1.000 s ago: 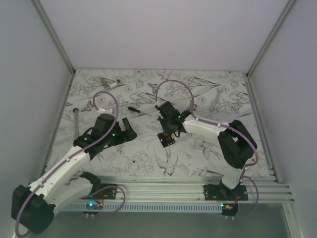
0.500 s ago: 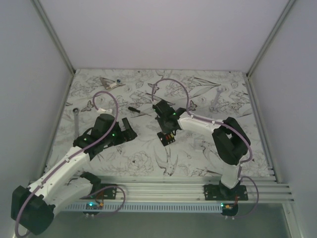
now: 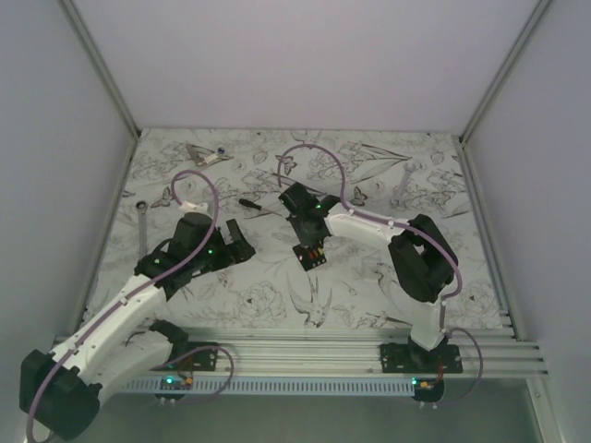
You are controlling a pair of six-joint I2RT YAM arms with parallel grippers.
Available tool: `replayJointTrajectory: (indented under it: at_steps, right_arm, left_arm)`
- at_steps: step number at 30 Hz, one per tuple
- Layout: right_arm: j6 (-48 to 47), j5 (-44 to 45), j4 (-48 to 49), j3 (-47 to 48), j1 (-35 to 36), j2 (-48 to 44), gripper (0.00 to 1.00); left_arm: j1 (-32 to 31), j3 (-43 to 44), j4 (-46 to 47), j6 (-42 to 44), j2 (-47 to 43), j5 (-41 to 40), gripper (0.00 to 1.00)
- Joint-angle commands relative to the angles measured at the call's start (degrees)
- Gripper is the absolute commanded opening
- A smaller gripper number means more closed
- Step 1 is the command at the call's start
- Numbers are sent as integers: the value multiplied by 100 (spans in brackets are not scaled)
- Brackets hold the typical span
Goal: Snap on the fuse box
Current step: Adjust the fuse in the fuse box base, then pick up the fuse box cover from the center of the board.
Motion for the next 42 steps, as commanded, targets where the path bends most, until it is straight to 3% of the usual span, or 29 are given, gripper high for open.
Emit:
replayJointTrajectory:
  at_steps: [1, 11, 18, 27, 37, 42]
  right_arm:
    - [-116, 55, -212, 4, 85, -14, 13]
    - [-50, 226, 225, -41, 100, -1116, 26]
    - [397, 748, -181, -954, -87, -1967, 50]
    - [857, 767, -400, -2456, -822, -3103, 75]
    - [949, 181, 244, -3373, -1472, -3138, 93]
    - [922, 105, 504, -3551, -1617, -2939, 89]
  left_arm:
    - [43, -96, -97, -8, -132, -13, 100]
    - [45, -114, -127, -19, -187, -33, 100]
    - [46, -114, -128, -8, -190, -27, 100]
    - [51, -122, -132, -14, -198, -19, 100]
    - [54, -105, -131, -35, -139, 0, 100]
    - [54, -97, -132, -44, -119, 2, 100]
